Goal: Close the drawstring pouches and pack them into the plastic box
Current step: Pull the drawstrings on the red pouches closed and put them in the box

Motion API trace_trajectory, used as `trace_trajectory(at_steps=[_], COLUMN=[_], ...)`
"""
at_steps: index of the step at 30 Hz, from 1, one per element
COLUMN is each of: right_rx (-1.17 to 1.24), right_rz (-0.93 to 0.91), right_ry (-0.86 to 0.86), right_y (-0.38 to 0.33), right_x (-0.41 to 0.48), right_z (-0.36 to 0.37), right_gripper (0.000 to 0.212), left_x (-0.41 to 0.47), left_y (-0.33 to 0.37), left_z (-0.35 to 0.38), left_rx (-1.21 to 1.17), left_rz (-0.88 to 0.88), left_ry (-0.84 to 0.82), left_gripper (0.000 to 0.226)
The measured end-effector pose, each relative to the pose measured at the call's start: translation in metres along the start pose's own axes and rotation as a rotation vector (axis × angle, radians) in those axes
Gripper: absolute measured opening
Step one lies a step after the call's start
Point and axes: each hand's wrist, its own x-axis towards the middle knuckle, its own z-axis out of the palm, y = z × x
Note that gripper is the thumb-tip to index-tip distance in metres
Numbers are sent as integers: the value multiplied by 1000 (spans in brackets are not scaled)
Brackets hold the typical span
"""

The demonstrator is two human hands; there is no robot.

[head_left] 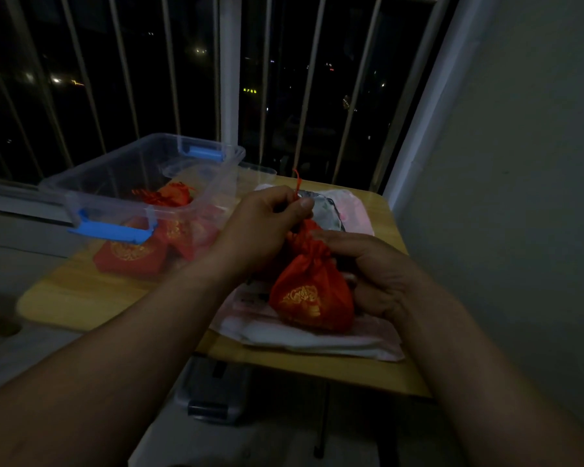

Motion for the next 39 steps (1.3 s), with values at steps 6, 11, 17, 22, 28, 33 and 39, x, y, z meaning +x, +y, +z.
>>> trace_trajectory(at_steps=[6,11,17,22,28,33,39], right_rx=[248,319,270,251,202,102,-24], right_rz=[-148,-163,-146,-141,-227,-340,-235], right_ry=[148,206,209,204,206,229,140], right_y=[-5,-3,0,5,10,8,2], right_x=[8,10,14,18,22,22,19], right_z=[-2,-5,2,2,-2,-5,-5], right_gripper=[31,21,29,26,18,19,17], left_x=[1,0,-9,-8,-2,0,3], left_y=[-7,-10,5,-2,-7,-18,-15], left_z=[2,7,17,22,21,18,11], left_rx=[-118,-148,-24,84,183,319,178], left_rz=[-148,-145,85,13,-23,-46,-13], left_ry=[100,193,53,-44,19,3,25], left_gripper=[36,40,30,32,30,32,35])
